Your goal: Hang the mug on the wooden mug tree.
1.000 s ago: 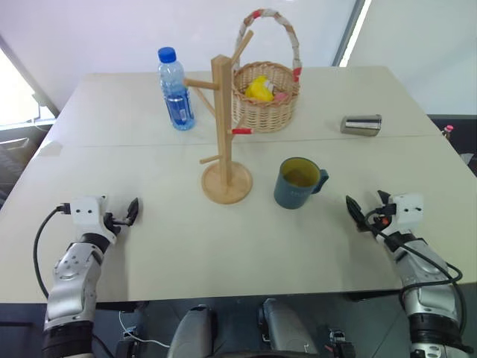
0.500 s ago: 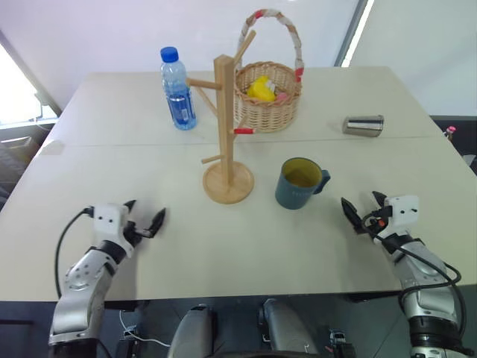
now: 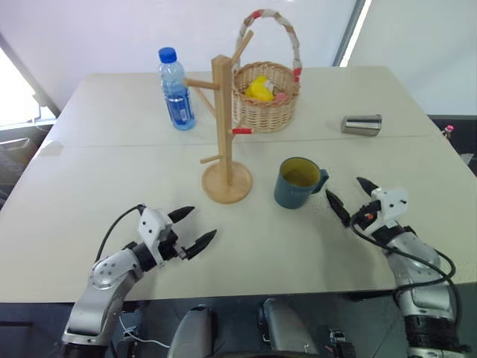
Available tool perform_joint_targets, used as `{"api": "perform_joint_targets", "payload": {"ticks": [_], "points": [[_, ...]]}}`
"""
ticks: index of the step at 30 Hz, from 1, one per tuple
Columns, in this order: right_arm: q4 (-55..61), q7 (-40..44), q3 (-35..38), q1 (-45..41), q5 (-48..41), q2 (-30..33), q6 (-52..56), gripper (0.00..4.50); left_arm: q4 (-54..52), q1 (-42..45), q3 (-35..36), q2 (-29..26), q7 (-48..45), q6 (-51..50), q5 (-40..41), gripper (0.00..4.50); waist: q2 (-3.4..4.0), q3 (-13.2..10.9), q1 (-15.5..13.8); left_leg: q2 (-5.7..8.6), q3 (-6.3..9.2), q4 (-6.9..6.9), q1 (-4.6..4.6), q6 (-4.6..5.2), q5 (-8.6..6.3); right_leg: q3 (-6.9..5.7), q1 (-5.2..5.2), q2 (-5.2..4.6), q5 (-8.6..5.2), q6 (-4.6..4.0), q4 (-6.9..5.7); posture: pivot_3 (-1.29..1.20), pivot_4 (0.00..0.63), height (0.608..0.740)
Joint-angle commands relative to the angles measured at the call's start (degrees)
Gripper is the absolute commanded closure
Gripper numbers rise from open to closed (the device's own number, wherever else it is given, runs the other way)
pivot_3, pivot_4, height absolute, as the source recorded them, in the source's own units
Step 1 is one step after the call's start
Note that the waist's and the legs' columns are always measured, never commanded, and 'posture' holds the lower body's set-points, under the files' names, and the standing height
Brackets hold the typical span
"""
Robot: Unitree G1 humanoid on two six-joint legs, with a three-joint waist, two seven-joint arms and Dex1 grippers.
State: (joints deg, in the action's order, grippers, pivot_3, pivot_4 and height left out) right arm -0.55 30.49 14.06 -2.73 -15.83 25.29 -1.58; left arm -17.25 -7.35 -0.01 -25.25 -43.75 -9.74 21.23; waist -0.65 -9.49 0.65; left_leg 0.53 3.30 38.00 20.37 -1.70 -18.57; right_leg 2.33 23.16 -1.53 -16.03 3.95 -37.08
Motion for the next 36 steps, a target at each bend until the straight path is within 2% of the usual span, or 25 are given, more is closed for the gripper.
{"api": "perform_joint_targets", "payload": {"ticks": [1,13,27,29,30,36], "points": [[1.15,0.16,-0.24,-0.85,-0.13,-0.17,-1.12,0.04,-2.05,0.07,0.06,-0.42,-0.13,0.57,0.28,0.00,0.00,0.00,-0.04,0.00,0.00,0.00,0.01,0.00,0.00,0.00,0.00,0.00,0.00,0.00,0.01,0.00,0.150,0.740],[-1.91,-1.02,-3.06,-5.46,1.28,-0.96,-0.67,0.04,-3.68,0.37,0.15,-0.62,1.12,-0.23,0.60,0.00,0.00,0.00,0.11,0.00,0.00,0.00,-0.02,0.00,0.00,0.00,0.00,0.02,0.00,0.00,-0.01,0.00,0.150,0.740],[-14.26,1.52,-4.90,-12.12,1.60,-3.72,-4.06,0.04,-3.32,1.87,0.00,-0.65,1.51,-0.30,0.24,0.00,0.00,0.00,0.15,0.00,-0.01,0.01,-0.01,0.00,0.00,-0.01,0.00,0.03,0.01,0.01,-0.01,0.00,0.150,0.740],[-15.39,2.20,-4.97,-12.63,1.53,-3.98,-4.56,0.57,-3.29,1.97,0.04,-0.69,1.56,-0.31,0.17,0.00,0.00,0.00,0.15,0.00,-0.01,0.01,-0.01,0.00,0.00,-0.01,0.00,0.03,0.01,0.01,-0.01,0.00,0.150,0.740],[-15.75,2.60,-5.01,-12.79,1.41,-4.09,-4.73,0.98,-3.31,1.99,0.05,-0.72,1.58,-0.31,0.13,0.00,0.00,0.00,0.15,0.00,-0.01,0.01,-0.01,0.00,0.00,-0.01,0.00,0.03,0.01,0.01,-0.01,0.00,0.150,0.740],[-15.24,4.84,-5.23,-12.62,-0.01,-4.71,-5.07,4.02,-3.37,1.80,0.25,-0.82,1.64,-0.07,0.05,0.00,0.00,0.00,0.14,0.00,0.00,0.01,-0.01,0.00,0.00,-0.01,0.00,0.02,0.01,0.02,-0.01,0.00,0.150,0.740]]}}
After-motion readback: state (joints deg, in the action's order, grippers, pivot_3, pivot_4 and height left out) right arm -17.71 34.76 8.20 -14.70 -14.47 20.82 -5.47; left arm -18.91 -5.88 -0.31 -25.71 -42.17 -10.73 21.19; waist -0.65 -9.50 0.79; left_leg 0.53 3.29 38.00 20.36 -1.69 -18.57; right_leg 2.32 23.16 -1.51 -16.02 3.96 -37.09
